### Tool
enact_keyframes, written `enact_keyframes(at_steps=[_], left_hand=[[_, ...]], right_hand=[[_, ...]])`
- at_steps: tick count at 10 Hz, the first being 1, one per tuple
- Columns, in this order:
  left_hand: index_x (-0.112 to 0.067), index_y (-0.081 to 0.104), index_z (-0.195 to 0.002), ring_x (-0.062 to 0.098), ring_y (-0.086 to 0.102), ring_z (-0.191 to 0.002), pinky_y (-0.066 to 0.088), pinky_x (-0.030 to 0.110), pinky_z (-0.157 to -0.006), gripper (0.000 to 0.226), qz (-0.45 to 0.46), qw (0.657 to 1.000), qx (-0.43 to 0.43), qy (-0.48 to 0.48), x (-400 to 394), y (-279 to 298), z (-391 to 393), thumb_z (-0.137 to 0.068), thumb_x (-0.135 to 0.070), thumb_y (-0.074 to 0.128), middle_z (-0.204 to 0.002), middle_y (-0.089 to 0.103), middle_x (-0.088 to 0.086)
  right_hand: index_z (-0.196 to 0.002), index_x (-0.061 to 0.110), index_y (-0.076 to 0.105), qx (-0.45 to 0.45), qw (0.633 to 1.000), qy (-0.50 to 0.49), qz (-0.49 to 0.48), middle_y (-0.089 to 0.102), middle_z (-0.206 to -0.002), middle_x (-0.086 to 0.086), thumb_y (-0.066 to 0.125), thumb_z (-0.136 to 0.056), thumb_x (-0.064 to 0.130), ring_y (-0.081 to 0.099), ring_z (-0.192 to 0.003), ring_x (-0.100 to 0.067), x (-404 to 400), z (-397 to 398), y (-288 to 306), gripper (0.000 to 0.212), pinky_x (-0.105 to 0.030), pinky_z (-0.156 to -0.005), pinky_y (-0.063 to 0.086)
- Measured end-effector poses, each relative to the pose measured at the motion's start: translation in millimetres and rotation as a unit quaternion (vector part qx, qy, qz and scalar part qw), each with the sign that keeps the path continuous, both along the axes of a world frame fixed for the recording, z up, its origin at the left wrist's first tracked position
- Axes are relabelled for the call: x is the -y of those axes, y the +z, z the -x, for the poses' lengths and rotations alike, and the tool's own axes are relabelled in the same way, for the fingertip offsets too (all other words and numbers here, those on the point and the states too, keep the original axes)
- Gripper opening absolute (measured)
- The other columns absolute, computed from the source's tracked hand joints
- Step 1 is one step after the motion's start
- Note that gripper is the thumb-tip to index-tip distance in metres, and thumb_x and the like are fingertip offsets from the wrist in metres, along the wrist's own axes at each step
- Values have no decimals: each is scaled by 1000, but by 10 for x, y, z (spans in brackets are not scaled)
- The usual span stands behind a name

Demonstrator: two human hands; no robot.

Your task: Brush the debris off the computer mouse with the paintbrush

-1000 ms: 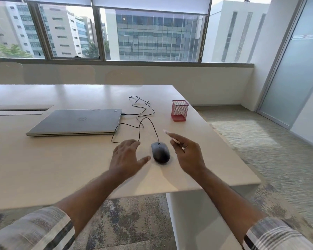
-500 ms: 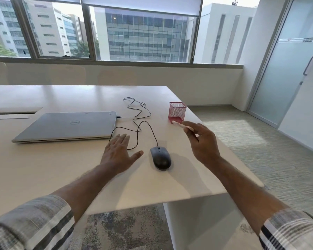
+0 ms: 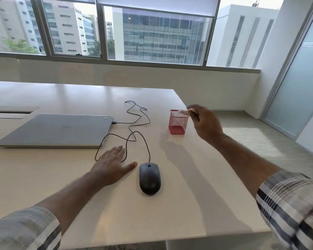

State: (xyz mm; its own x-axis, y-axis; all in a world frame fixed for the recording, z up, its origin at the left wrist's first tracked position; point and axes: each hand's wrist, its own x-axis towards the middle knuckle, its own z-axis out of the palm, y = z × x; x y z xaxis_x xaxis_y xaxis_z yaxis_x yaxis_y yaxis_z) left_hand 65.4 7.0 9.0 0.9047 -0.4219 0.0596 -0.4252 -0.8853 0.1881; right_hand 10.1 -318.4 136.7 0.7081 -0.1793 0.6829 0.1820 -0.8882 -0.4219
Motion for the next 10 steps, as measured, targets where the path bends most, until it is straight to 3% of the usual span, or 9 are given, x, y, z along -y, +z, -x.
enact_keyframes(at_steps=[2, 3, 4, 5, 6, 7, 9, 10], left_hand=[[-17, 3, -161, 11, -2, -156, 0, 29, -125, 100, -17, 1000, -1, 3, -2, -46, -45, -89, -82, 24, -170, -1, -3], [-18, 3, -161, 9, -2, -155, -1, 28, -124, 102, -15, 1000, 3, 7, -20, -71, -59, -85, -85, 21, -170, -1, -4], [-20, 3, -161, 7, -2, -155, -1, 27, -124, 103, -12, 1000, 3, 8, -31, -80, -78, -84, -86, 21, -169, 0, -6], [-20, 3, -161, 6, -2, -154, -2, 26, -124, 102, -6, 1000, -1, 6, -34, -70, -74, -85, -85, 24, -169, 0, -7], [-21, 3, -161, 5, -3, -154, -1, 26, -124, 100, -2, 1000, -3, 9, -26, -60, -51, -86, -84, 27, -169, -1, -8], [-22, 3, -161, 4, -4, -154, -1, 26, -124, 99, 2, 1000, -4, 8, -27, -40, -43, -87, -84, 28, -169, -2, -8], [-21, 2, -161, 6, -2, -154, -1, 27, -124, 98, 9, 1000, -6, 8, 0, 7, -8, -88, -82, 29, -169, -1, -7], [-21, 2, -161, 6, -2, -154, -3, 26, -123, 100, 8, 1000, -4, 2, -20, -11, 6, -86, -84, 27, -169, 0, -7]], right_hand=[[-104, 13, 72, -21, 1000, 12, 1, 77, -93, -4, 61, -93, 14, 67, -83, -22, 249, -469, 91, 16, -19, -70, 37], [-93, 17, 69, -41, 999, 28, -10, 68, -75, 17, 60, -92, 14, 59, -65, 6, 304, -676, 143, 10, -8, -60, 36], [-85, 22, 65, -75, 997, 26, 0, 60, -67, 18, 56, -89, 16, 61, -64, 0, 322, -842, 156, 11, -16, -56, 39], [-85, 21, 61, -125, 990, 20, 58, 68, -75, 9, 55, -86, 17, 61, -72, -22, 329, -975, 100, 8, -28, -61, 41], [-83, 20, 59, -174, 983, 16, 62, 74, -81, 5, 51, -85, 13, 64, -75, -25, 326, -1040, 32, 11, -31, -62, 47], [-90, 23, 64, -196, 979, 10, 48, 73, -85, 6, 55, -90, 14, 65, -79, -24, 346, -1112, -28, 12, -28, -62, 43], [-122, 21, 59, -204, 979, 10, 20, 64, -103, -1, 62, -92, 23, 63, -98, -27, 324, -1130, -82, 30, -31, -80, 46], [-135, 19, 49, -161, 986, -27, 35, 60, -130, -7, 65, -87, 29, 59, -115, -30, 282, -1068, -101, 52, -38, -96, 44]])
